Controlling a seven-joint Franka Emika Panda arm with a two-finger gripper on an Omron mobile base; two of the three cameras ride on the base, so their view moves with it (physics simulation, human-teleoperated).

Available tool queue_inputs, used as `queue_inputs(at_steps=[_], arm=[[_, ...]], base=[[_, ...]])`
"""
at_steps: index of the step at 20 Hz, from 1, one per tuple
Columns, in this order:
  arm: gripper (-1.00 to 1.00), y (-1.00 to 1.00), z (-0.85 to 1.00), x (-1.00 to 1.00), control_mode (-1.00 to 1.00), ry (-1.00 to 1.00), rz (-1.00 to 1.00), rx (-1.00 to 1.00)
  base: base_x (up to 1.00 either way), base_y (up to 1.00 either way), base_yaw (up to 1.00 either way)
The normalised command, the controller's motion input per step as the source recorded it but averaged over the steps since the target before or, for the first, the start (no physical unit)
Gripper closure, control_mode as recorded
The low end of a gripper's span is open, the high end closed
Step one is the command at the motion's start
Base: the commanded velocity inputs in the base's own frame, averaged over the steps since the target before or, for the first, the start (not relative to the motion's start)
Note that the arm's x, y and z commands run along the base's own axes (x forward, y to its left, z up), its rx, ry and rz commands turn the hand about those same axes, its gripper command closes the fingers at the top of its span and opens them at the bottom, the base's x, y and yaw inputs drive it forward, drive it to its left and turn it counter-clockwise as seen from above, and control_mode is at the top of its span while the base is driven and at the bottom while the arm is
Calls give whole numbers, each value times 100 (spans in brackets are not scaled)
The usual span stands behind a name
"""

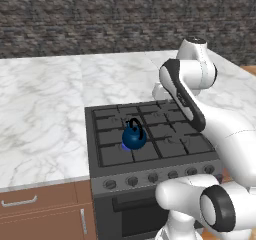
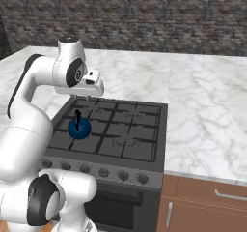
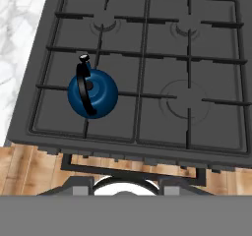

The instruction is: The kettle is done boiling. Turn off the stove, then wait for 300 timesteps before moving the kettle to the dining table.

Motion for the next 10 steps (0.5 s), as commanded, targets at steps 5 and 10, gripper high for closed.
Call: queue_inputs(at_steps=[5, 10], arm=[[-100, 1, 0, -14, -100, -7, 0, 0], [-100, 10, 0, -11, -100, -13, 2, -2]], base=[[0, 0, 0], [0, 0, 0]])
